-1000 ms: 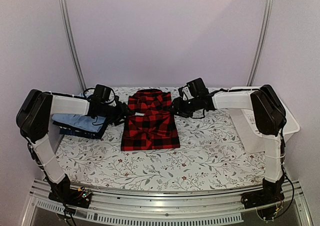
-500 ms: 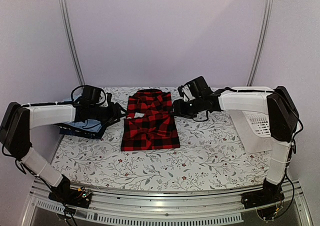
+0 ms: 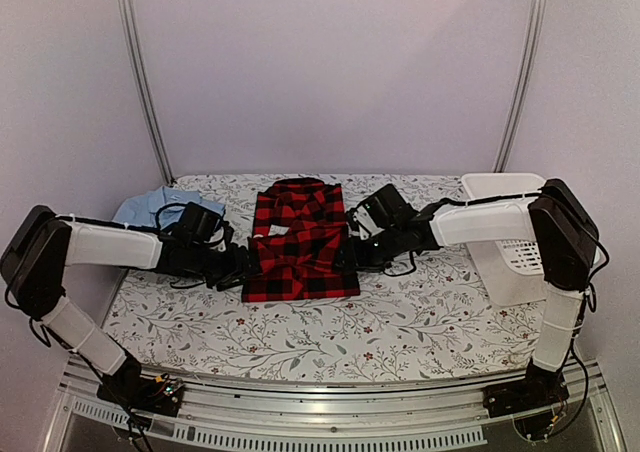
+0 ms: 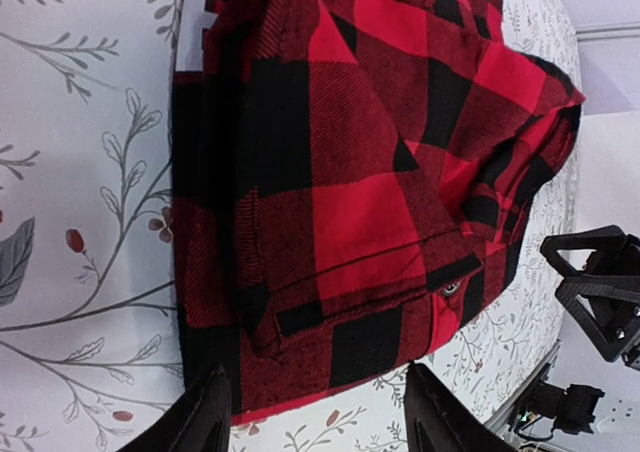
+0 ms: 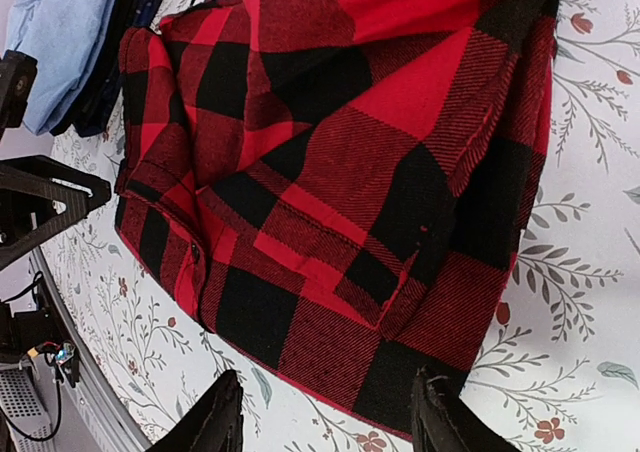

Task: Fold and stack the long sleeve shirts
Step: Smooth out the 2/3-rectangle-folded shirt at the center of the board.

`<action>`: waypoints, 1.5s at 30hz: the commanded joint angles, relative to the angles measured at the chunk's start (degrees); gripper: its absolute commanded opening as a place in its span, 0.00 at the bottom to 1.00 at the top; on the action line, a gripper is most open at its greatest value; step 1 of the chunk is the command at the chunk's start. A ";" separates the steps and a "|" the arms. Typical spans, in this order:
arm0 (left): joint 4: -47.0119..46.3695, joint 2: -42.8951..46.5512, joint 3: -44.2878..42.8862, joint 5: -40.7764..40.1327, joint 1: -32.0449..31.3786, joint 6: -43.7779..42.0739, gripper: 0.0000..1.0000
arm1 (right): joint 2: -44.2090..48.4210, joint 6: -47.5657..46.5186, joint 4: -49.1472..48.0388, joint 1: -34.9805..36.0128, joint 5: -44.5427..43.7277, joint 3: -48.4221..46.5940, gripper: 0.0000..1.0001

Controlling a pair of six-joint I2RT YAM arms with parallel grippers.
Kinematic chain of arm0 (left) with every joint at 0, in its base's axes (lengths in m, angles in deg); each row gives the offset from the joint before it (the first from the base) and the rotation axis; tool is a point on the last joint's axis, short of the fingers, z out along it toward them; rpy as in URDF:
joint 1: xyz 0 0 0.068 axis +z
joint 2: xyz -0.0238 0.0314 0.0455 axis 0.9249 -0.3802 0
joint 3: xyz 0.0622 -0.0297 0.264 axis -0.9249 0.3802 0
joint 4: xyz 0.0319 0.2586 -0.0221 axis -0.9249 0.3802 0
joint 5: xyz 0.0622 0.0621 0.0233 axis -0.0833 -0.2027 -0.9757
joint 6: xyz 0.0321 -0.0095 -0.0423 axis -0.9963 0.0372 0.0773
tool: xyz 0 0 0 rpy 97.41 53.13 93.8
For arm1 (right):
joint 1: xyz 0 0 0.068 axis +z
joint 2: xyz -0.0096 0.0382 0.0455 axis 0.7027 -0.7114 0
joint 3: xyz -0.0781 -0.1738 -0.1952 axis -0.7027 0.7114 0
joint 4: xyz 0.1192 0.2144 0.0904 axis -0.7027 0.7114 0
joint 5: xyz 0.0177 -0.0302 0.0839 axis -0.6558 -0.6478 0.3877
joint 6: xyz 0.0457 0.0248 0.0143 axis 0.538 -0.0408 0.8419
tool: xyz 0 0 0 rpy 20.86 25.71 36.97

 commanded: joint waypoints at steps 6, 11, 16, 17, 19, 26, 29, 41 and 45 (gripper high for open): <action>-3.95 -5.13 -2.72 -1.57 -0.76 0.82 0.54 | -3.54 4.97 -7.95 -1.50 4.41 2.29 0.55; -4.39 -6.69 -3.37 -2.18 -0.71 0.57 0.51 | -5.99 6.70 -11.58 -2.72 6.62 2.78 0.54; -4.59 -7.95 -4.46 -2.67 -0.68 0.36 0.48 | -7.16 8.48 -13.18 -3.20 7.50 3.11 0.52; -4.47 -8.24 -4.69 -2.86 -0.64 0.21 0.46 | -7.28 8.66 -13.96 -3.29 7.50 3.11 0.52; -4.38 -8.60 -5.19 -3.16 -0.66 0.12 0.45 | -7.42 9.13 -15.07 -3.48 7.62 3.16 0.49; -4.02 -9.62 -6.86 -3.77 -0.66 -0.33 0.36 | -8.25 10.40 -16.63 -3.88 8.77 2.71 0.34; -3.85 -9.77 -7.46 -3.72 -0.60 -0.46 0.27 | -8.55 10.70 -16.91 -3.93 9.07 2.14 0.22; -1.97 -6.26 -7.32 -3.75 -0.69 -1.00 0.03 | -11.09 10.83 -16.84 -4.11 10.43 -4.88 0.00; -1.54 -5.02 -6.89 -3.47 -0.67 -1.16 0.01 | -13.96 10.74 -16.29 -4.44 11.36 -9.36 0.00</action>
